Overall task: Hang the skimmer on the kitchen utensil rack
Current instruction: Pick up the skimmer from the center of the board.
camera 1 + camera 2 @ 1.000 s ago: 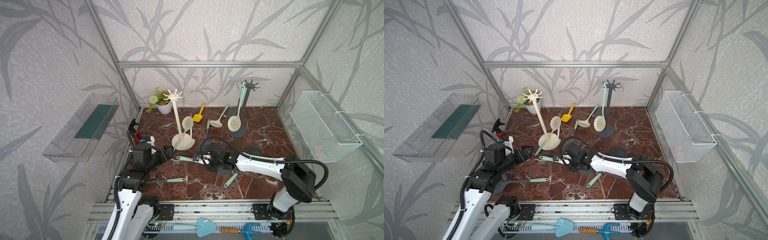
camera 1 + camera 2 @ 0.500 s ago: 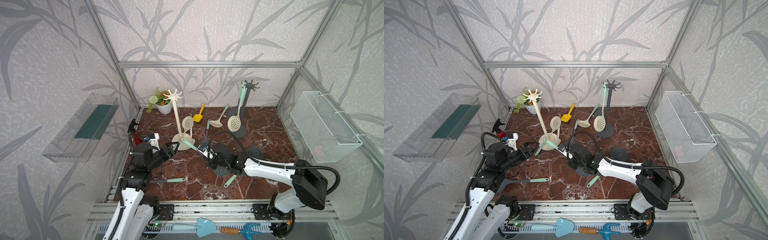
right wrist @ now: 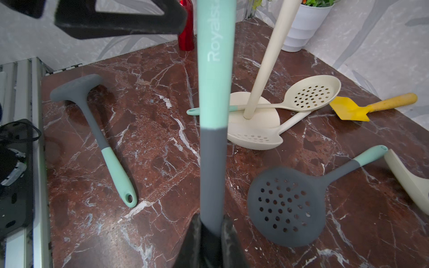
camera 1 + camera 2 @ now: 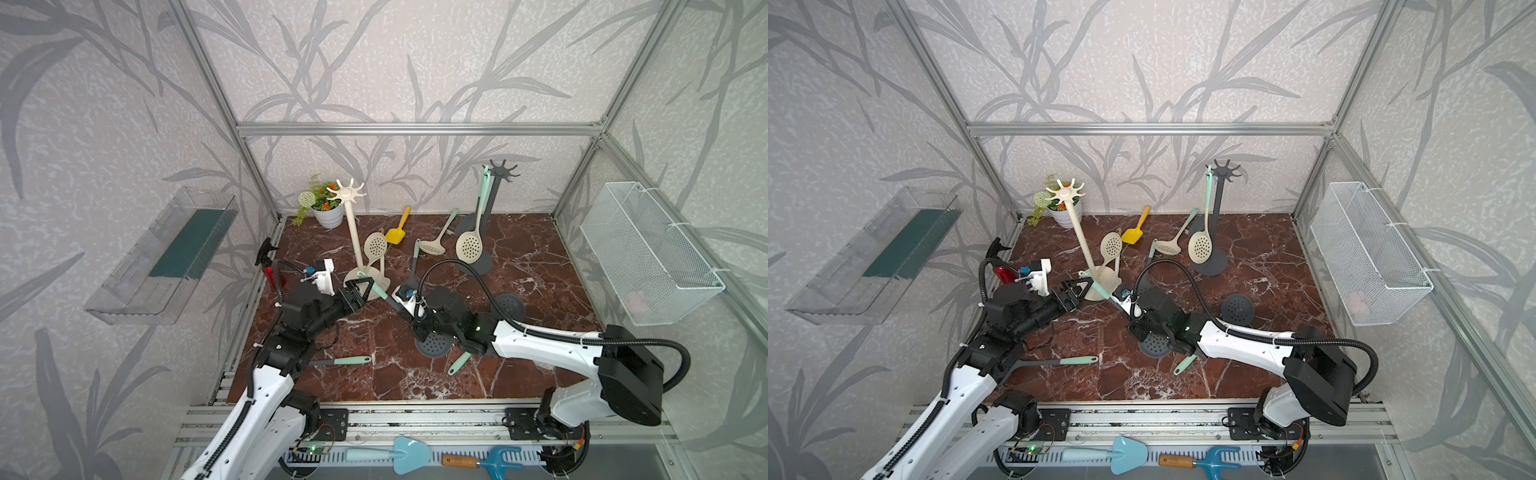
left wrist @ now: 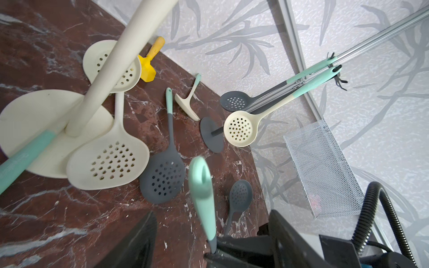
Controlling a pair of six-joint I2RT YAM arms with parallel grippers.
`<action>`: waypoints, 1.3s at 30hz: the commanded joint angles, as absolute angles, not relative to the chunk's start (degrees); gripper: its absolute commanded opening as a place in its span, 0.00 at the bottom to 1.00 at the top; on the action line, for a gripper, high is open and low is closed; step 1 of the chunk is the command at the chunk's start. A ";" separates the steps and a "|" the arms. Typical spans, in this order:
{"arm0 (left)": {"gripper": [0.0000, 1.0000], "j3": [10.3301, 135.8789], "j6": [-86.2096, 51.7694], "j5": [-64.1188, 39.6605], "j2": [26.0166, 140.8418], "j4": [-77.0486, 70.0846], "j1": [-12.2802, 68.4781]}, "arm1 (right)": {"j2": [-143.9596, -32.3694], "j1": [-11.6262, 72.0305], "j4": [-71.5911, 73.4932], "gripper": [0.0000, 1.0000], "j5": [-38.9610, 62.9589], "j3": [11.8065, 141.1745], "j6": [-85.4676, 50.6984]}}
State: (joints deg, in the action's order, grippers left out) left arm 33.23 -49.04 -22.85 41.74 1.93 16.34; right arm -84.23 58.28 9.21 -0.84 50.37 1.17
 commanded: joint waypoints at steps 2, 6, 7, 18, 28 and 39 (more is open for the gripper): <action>0.72 32.17 -49.04 -17.56 43.91 -6.01 17.70 | -81.61 60.70 10.81 0.00 1.20 52.55 -2.76; 0.54 31.21 -48.07 -13.84 44.23 -9.78 19.38 | -81.12 61.32 10.99 0.00 2.95 52.73 -5.66; 0.49 31.18 -47.62 -12.87 44.29 -10.25 20.04 | -81.19 61.41 11.06 0.00 3.03 52.73 -6.50; 0.00 34.27 -42.94 -18.64 45.94 -12.62 20.83 | -79.88 61.79 12.13 0.30 2.61 51.66 -6.46; 0.00 42.45 -35.88 -33.10 51.18 -13.53 20.92 | -70.28 54.58 13.91 0.55 12.85 43.43 -4.06; 0.00 52.14 -30.96 -44.31 59.21 -12.39 21.62 | -65.61 49.07 14.09 0.56 27.71 41.22 -0.60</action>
State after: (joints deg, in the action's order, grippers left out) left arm 48.75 -32.93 -39.83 58.26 -11.05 21.32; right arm -66.96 49.89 12.86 22.74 41.28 -2.42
